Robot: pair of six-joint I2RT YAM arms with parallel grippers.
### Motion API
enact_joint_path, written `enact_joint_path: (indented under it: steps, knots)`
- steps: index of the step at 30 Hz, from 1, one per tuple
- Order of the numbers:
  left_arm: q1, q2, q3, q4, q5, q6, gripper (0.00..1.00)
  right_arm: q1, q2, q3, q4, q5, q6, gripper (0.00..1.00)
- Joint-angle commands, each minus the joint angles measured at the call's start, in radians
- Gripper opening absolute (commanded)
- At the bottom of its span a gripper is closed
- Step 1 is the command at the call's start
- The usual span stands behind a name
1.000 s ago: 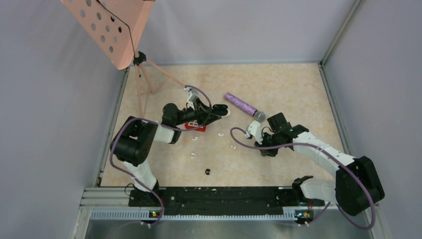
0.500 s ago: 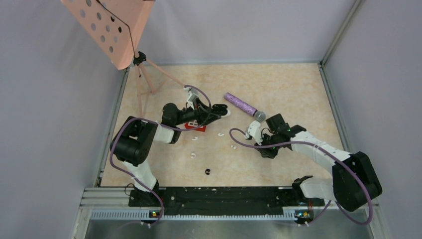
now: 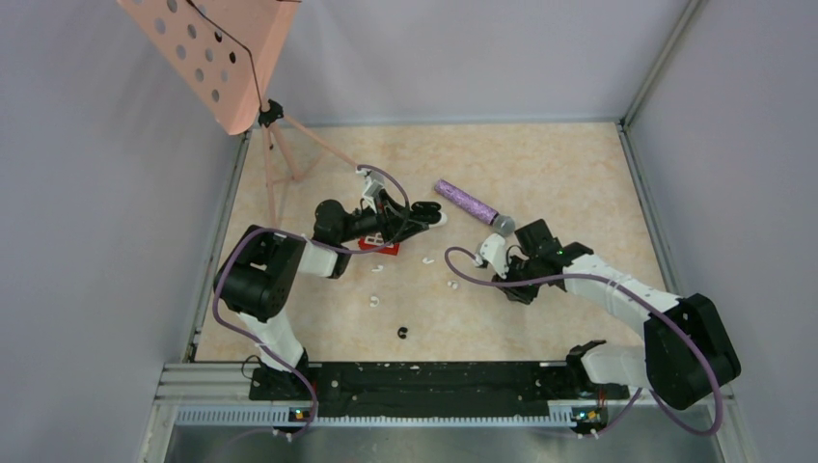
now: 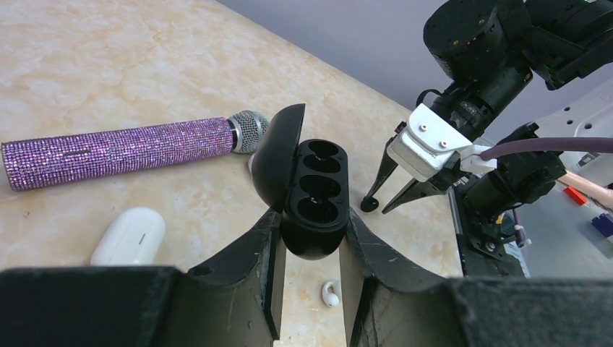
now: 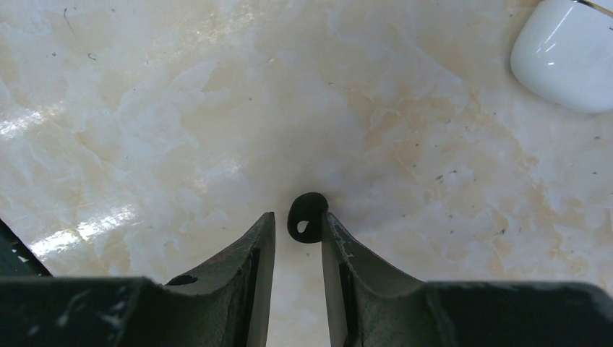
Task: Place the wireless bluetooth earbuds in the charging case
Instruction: Pick up the earbud from the center of the board.
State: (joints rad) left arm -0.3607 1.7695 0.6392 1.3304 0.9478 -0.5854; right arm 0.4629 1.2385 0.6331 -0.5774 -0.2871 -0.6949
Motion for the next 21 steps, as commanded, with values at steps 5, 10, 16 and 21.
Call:
enact_joint_path:
  steps: [5,10,16,21]
  knots:
    - [0.005,-0.025,0.017,0.013,-0.007,-0.012,0.00,0.016,0.007,-0.001,0.057,0.045,0.017,0.24]
    - [0.007,-0.023,0.019,0.007,-0.006,-0.013,0.00,0.016,-0.009,0.001,0.053,0.052,0.012,0.17]
    - [0.011,-0.025,0.017,0.006,-0.011,-0.016,0.00,0.017,-0.106,-0.005,0.012,0.005,0.000,0.19]
    - [0.015,-0.022,0.018,0.006,-0.011,-0.017,0.00,0.017,-0.116,-0.009,-0.045,-0.041,-0.034,0.18]
